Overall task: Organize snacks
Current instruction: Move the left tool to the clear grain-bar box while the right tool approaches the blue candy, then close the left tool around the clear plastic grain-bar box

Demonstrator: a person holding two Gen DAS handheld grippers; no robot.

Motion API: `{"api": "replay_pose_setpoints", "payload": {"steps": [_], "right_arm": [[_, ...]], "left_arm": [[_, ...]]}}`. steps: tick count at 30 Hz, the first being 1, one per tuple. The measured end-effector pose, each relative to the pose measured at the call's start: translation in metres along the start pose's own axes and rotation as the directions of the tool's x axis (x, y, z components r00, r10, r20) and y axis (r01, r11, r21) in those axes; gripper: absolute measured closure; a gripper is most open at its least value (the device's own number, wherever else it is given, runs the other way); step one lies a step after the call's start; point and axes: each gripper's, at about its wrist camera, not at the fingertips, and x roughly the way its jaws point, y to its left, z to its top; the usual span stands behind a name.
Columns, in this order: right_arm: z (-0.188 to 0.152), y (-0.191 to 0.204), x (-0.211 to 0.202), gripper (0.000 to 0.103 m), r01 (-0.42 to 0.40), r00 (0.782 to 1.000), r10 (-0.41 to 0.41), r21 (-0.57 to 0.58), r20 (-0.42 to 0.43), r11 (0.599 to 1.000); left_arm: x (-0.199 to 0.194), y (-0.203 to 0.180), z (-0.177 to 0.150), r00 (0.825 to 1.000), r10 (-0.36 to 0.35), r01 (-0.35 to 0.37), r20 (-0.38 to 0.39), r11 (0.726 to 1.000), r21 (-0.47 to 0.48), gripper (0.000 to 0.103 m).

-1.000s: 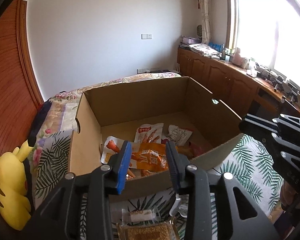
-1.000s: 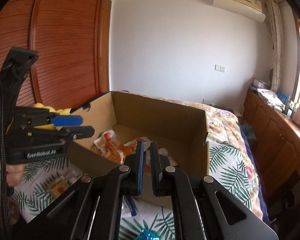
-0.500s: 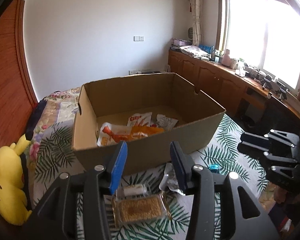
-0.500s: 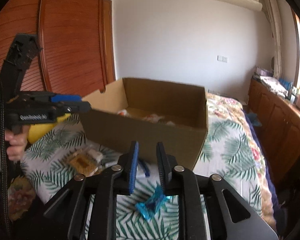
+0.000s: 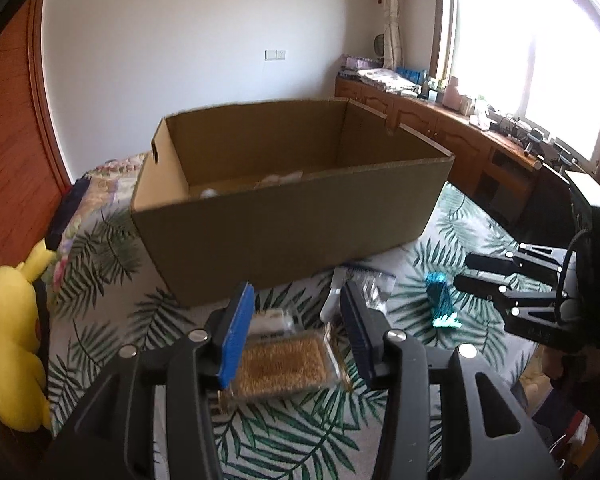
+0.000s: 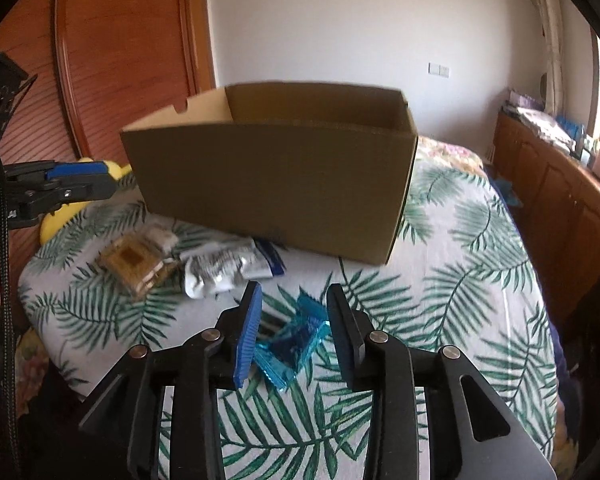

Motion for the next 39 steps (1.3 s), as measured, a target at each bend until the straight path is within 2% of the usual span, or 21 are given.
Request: {"api": "replay_pose_setpoints", "payload": {"steps": [9,13,15,19,24,32,35,39], "right_arm": [[-0.009,-0.007,0.027,0.064,0.005,0.995,-0.001,0.044,-0.096,0.999],[-0.009,-0.008,0.04,0.062,0.012,0.989,-0.005,0.041,-0.146,0.999],[-0.009,-0.008,0.046,0.058,0.004,0.986,0.004,0.044,-0.166,0.999],[-0.008,-0.003,0.05,0.054,0.036,0.985,-0.037,-0.007,-0.167,0.999],[-0.009,-0.002,0.053,0.046,0.029,0.985,-0.032,-0.02,-0.167,0.999],[-0.01,0.0,0.052,0.046,0.035,0.986,-0.038,-0.022,-0.162,0.999],[-0.009,0.001,0.052,0.046,0.037,0.986,-0.041,-0.025,-0.161,0.999],[-0.009,0.0,0.052,0.046,0.037,0.986,-0.041,-0.026,-0.161,0.999]], "left_arm": [[0.028,0.01,-0.033,0.998,0.005,-0.008,-0.069,0.999,-0.037,0.058],[0.032,0.011,-0.041,0.997,0.006,-0.009,-0.077,0.999,-0.045,0.058],[0.033,0.011,-0.044,0.997,0.006,-0.009,-0.08,0.999,-0.046,0.058],[0.034,0.012,-0.048,0.997,0.001,-0.005,-0.079,0.999,-0.047,0.058],[0.037,0.013,-0.05,0.995,0.003,-0.009,-0.101,0.999,-0.05,0.058],[0.045,0.01,-0.046,0.993,0.044,-0.045,-0.106,0.999,-0.014,0.058],[0.046,0.009,-0.046,0.992,0.074,-0.074,-0.104,0.997,0.009,0.055],[0.048,0.011,-0.045,0.992,0.08,-0.081,-0.097,0.997,0.0,0.051]]}}
